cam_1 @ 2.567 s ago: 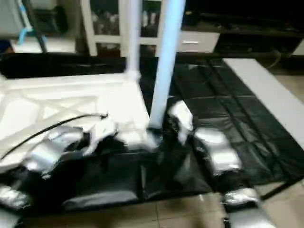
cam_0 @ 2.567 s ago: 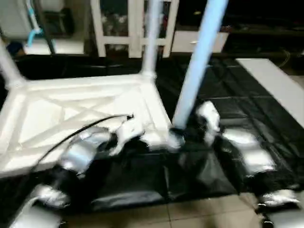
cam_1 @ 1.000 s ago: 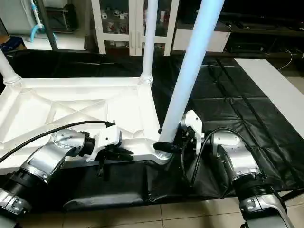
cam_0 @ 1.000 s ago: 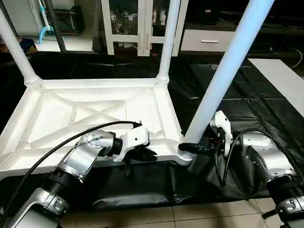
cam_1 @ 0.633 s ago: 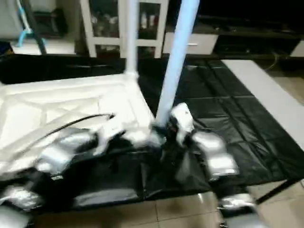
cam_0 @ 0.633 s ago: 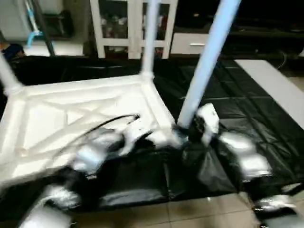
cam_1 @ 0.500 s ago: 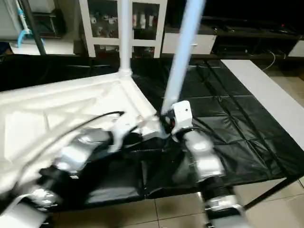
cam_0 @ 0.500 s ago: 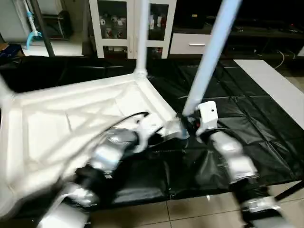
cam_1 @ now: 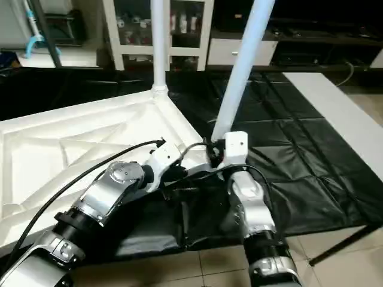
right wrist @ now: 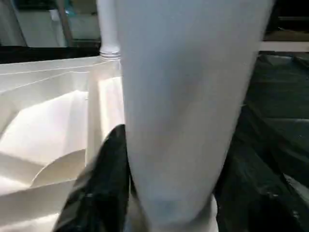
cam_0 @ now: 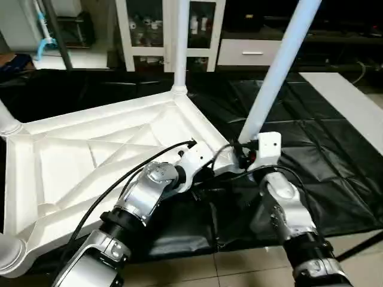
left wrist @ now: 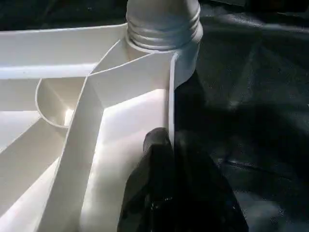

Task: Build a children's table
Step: Rotate leg to tighten

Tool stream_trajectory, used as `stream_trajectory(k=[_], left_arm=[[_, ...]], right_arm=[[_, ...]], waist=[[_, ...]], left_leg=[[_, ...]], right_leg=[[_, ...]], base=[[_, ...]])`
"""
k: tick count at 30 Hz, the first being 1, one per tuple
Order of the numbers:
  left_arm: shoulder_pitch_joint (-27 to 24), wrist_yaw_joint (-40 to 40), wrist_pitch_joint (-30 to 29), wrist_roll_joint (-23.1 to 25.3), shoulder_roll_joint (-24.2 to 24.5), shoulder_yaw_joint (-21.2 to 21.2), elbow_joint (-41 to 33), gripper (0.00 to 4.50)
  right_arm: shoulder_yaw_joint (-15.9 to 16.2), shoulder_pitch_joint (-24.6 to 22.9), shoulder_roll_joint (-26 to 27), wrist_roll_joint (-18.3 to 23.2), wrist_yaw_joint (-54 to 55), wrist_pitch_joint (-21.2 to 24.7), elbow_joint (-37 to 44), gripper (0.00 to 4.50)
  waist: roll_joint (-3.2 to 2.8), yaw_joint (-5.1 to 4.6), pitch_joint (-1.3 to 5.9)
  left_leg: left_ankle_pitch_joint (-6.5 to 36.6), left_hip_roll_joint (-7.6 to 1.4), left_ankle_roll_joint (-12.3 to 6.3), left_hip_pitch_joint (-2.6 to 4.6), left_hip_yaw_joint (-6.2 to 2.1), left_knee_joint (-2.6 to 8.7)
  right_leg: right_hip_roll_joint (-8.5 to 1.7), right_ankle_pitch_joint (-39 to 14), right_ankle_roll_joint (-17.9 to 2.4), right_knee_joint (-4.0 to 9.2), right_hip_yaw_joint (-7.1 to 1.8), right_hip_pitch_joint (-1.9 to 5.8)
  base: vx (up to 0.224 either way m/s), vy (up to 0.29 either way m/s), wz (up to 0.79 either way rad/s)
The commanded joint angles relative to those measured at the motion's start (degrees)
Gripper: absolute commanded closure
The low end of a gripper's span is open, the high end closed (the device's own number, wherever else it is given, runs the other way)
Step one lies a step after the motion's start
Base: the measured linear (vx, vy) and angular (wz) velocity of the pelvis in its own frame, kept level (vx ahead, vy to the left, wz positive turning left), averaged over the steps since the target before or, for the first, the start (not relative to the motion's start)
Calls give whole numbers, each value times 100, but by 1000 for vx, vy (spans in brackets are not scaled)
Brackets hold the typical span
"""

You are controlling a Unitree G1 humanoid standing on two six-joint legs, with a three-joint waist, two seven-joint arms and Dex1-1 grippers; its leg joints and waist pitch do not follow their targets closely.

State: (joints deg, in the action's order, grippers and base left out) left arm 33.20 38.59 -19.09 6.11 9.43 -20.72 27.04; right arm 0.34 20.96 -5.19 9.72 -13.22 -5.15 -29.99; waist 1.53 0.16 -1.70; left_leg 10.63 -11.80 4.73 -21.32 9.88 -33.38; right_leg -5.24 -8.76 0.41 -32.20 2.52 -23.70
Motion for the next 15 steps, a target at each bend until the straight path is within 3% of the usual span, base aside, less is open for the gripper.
stream_trajectory(k=[1,3,7,9,10,12,13,15], left_arm=[[-107,43,381,121,302,101,94,450],[-122,107,466,148,356,66,123,450],[-76,256,760,204,452,-47,249,450],[108,604,1382,225,479,-245,515,450],[187,675,1558,249,465,-307,611,450],[320,759,1827,268,422,-387,770,450],[390,827,1981,252,388,-415,850,450],[597,960,2378,301,290,-512,1140,450]], right_arm=[[-51,-297,-218,52,-122,-24,357,172],[20,-458,-332,-32,-203,-86,606,157],[193,-881,-463,-184,-392,-8,1138,117],[493,-1380,-577,-310,-605,240,1569,117],[567,-1497,-598,-324,-661,293,1644,117],[639,-1646,-611,-318,-755,403,1758,117],[660,-1700,-612,-295,-798,494,1815,117],[669,-1792,-619,-279,-774,664,1927,117]], waist=[[-16,-4,291],[-5,9,295],[-44,8,286],[-65,8,279],[-90,22,278],[-70,8,288],[-128,14,284],[-105,18,289]], left_leg=[[2029,-59,-142,11,7,483],[1887,-67,-171,19,21,473],[1782,-66,-181,21,44,468],[1758,-59,-197,14,40,472],[1832,-62,-205,46,45,469],[1889,-69,-194,21,35,475],[1937,-76,-182,44,38,479],[1873,-70,-201,45,48,468]], right_leg=[[-152,-1848,-793,359,-103,223],[-144,-1785,-796,362,-107,221],[-133,-1656,-863,349,-122,224],[-125,-1631,-837,370,-122,230],[-116,-1611,-837,391,-129,207],[-128,-1520,-950,344,-130,230],[-131,-1504,-998,371,-130,209],[-130,-1401,-1058,340,-137,222]], base=[[0,0,0],[0,0,0],[0,0,0],[0,0,0],[0,0,0],[0,0,0],[0,0,0],[0,0,0]])
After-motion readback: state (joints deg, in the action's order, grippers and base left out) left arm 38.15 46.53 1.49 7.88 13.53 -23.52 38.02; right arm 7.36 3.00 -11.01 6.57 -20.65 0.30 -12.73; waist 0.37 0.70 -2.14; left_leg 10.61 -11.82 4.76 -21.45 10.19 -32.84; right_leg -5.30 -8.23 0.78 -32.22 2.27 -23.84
